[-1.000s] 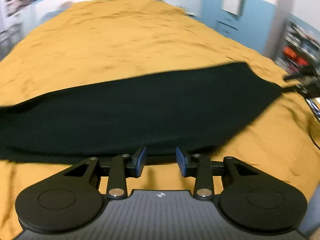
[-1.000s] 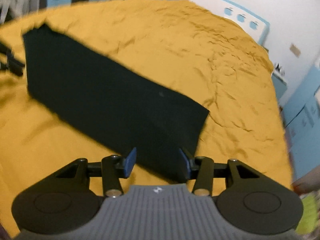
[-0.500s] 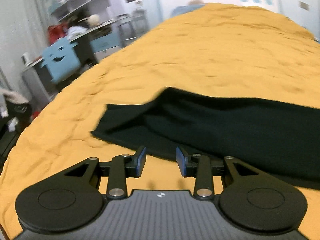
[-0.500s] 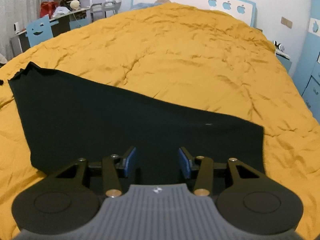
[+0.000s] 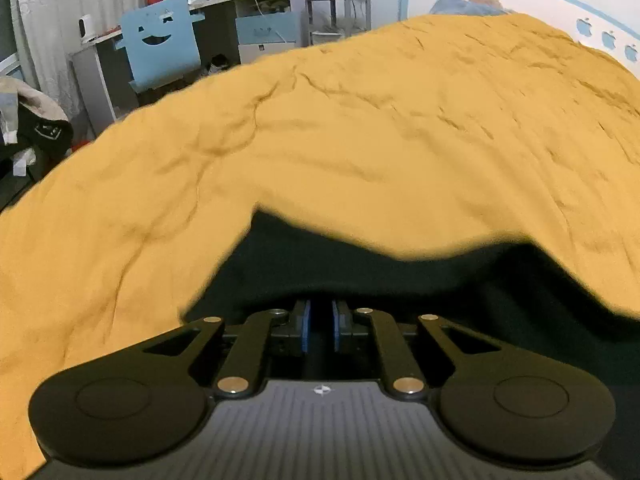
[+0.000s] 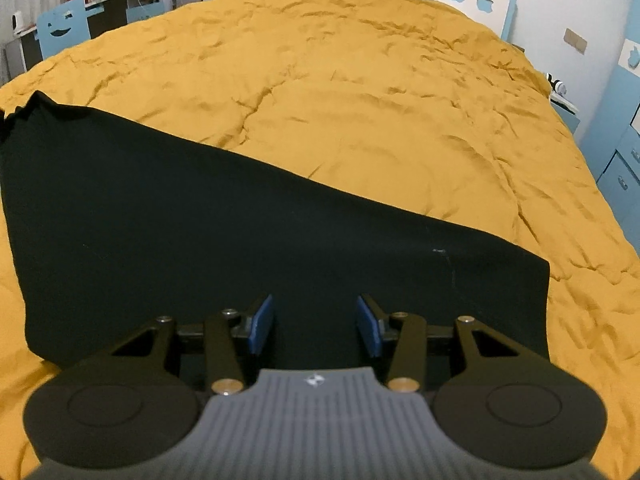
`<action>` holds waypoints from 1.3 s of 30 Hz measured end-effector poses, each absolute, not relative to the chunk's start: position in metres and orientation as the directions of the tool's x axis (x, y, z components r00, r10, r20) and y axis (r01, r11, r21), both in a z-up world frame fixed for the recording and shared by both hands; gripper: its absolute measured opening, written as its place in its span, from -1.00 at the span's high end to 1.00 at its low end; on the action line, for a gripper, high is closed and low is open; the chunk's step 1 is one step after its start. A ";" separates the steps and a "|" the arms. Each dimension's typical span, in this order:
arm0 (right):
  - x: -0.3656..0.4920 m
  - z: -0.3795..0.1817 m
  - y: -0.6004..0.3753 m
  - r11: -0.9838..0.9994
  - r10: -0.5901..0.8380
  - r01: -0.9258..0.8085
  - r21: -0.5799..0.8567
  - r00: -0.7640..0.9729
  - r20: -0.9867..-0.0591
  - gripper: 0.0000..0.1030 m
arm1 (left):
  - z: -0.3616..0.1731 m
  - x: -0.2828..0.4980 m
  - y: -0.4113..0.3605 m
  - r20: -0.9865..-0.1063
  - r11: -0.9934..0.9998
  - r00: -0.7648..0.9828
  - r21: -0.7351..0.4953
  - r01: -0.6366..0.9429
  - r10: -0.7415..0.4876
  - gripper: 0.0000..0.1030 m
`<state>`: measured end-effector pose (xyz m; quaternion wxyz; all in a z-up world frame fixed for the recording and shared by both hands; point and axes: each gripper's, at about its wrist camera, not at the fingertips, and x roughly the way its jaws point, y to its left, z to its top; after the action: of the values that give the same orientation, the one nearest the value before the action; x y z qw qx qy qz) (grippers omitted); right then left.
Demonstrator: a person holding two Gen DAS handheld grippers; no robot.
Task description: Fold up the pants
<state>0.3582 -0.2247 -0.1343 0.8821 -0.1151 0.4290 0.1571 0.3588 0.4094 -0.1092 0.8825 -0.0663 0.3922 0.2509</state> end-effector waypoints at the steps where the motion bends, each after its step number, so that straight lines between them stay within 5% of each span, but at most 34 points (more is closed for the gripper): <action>1: 0.358 -0.135 -0.224 0.925 0.177 -0.374 -0.070 0.585 -0.791 0.18 | -0.107 0.368 0.416 -0.722 0.860 0.561 0.092 -0.502 0.405 0.80; 9: 0.354 -0.132 -0.218 0.917 0.139 -0.380 -0.123 0.593 -0.793 0.18 | -0.080 0.392 0.453 -0.669 0.800 0.582 0.030 -0.599 0.461 0.78; 14: 0.352 -0.128 -0.219 0.931 0.154 -0.353 -0.090 0.605 -0.781 0.18 | -0.086 0.357 0.469 -0.725 0.764 0.584 -0.126 -0.633 0.364 0.78; 18: 0.344 -0.124 -0.210 0.925 0.182 -0.374 -0.067 0.589 -0.787 0.18 | -0.105 0.330 0.486 -0.760 0.677 0.596 -0.297 -0.674 0.260 0.59; 24: 0.329 -0.117 -0.201 0.916 0.181 -0.394 -0.081 0.584 -0.791 0.18 | -0.122 0.322 0.497 -0.751 0.565 0.619 -0.415 -0.713 0.230 0.58; 26: 0.325 -0.110 -0.201 0.919 0.192 -0.390 -0.061 0.578 -0.793 0.18 | -0.126 0.321 0.498 -0.747 0.545 0.616 -0.417 -0.727 0.250 0.59; 28: 0.320 -0.102 -0.198 0.914 0.213 -0.403 -0.041 0.566 -0.797 0.18 | -0.126 0.321 0.496 -0.741 0.538 0.616 -0.416 -0.733 0.267 0.90; 39: 0.277 -0.090 -0.132 0.763 0.375 -0.645 0.021 0.417 -0.828 0.32 | -0.099 0.334 0.489 -0.732 0.623 0.596 -0.305 -0.720 0.330 0.95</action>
<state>0.2769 -0.1317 -0.0899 0.8277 -0.1525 0.4435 0.3082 0.3343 0.4895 -0.0988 0.8408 -0.3014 0.3234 0.3124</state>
